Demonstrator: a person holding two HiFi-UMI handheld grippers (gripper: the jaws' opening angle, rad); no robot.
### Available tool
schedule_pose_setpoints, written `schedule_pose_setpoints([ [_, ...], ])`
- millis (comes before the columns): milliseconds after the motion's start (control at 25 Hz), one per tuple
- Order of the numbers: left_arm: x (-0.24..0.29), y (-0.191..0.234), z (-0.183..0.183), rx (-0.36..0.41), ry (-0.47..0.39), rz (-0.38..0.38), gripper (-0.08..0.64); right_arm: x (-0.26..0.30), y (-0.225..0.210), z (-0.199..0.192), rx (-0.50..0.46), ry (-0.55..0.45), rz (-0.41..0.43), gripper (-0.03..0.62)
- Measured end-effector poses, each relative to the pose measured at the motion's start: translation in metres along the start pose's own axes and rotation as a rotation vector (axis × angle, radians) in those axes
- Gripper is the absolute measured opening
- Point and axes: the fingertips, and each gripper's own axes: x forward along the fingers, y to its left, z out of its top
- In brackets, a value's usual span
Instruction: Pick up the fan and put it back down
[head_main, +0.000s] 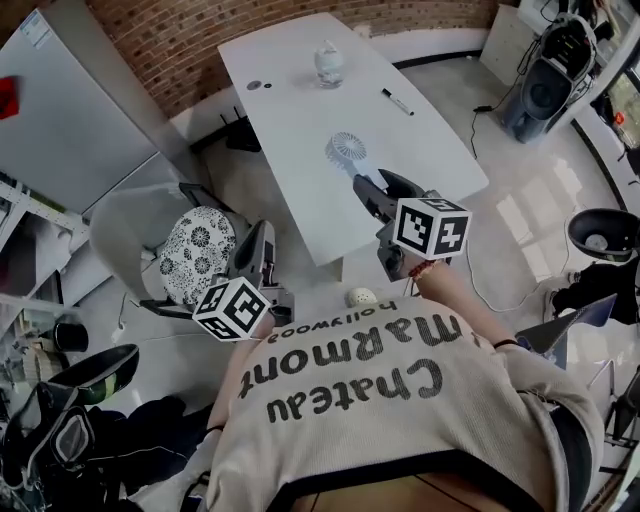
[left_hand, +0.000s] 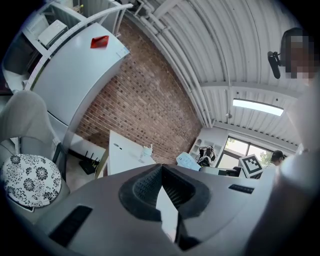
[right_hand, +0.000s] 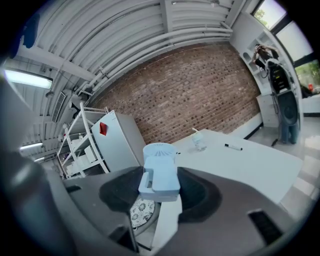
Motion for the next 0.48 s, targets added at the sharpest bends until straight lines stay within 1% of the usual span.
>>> schedule_pose_setpoints([
  [240, 0.007, 0.015, 0.006, -0.017, -0.013, 0.04, 0.0, 0.028, -0.003, 0.001, -0.012, 0.045, 0.024, 0.219],
  [360, 0.012, 0.029, 0.011, -0.036, -0.028, 0.082, 0.0, 0.048, -0.007, 0.0, -0.01, 0.078, 0.039, 0.219],
  [480, 0.016, 0.043, 0.025, -0.038, -0.062, 0.124, 0.0, 0.072, -0.008, 0.005, -0.01, 0.102, 0.07, 0.219],
])
